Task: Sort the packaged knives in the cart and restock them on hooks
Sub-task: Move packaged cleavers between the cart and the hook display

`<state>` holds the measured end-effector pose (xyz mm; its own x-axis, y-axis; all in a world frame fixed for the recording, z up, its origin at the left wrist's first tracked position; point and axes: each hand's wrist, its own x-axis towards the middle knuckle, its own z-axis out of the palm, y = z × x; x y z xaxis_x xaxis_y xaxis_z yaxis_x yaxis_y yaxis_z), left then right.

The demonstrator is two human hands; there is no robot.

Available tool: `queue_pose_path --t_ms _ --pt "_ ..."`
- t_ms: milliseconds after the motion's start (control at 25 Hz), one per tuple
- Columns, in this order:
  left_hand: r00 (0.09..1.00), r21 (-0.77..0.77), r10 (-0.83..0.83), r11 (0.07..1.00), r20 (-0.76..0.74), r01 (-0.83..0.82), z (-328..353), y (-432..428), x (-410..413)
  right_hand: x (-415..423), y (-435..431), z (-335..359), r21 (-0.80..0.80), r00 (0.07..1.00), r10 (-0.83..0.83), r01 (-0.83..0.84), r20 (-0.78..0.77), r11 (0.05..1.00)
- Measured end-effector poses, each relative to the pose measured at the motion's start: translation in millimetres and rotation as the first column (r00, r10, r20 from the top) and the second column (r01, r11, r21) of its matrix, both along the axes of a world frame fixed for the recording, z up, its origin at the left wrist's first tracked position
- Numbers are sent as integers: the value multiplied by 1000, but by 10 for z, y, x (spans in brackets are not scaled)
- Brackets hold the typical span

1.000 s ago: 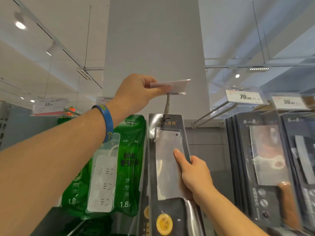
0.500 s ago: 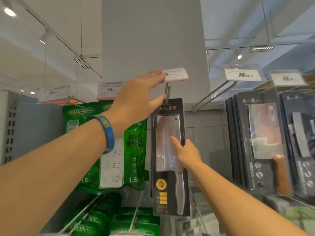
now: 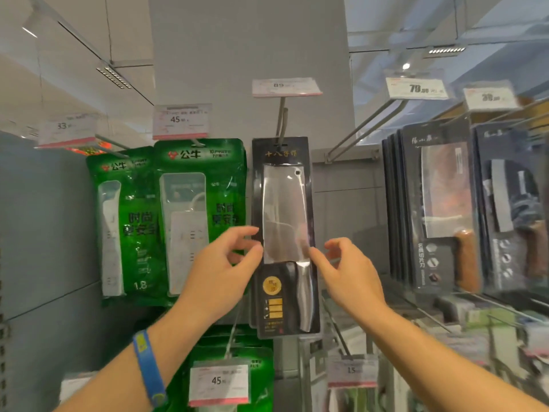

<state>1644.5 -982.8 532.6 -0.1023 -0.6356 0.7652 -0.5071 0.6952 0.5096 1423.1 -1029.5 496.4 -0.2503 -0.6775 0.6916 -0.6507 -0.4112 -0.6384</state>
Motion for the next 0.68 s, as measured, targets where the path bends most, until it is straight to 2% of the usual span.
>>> queue_pose_path --t_ms 160,280,360,440,520,680 --pt "1000 65 21 998 11 -22 -246 -222 -221 17 415 -263 -14 996 81 -81 47 997" --pt "983 169 -148 972 -107 165 -651 -249 -507 -48 806 -735 22 957 233 -240 173 971" --pt "947 252 -277 916 -160 311 -1183 -121 -727 -178 1083 -1108 71 911 295 -327 288 942" --pt "908 369 -349 832 -233 414 -1860 82 -978 -404 1406 -1548 112 893 248 -309 375 944" --pt "883 478 -357 744 -306 467 -2529 298 -1186 -640 1798 -2006 184 878 133 -240 459 953" --pt "872 740 -349 472 -343 480 -3842 859 -1643 -1101 2893 -3090 480 807 -251 -45 534 876"
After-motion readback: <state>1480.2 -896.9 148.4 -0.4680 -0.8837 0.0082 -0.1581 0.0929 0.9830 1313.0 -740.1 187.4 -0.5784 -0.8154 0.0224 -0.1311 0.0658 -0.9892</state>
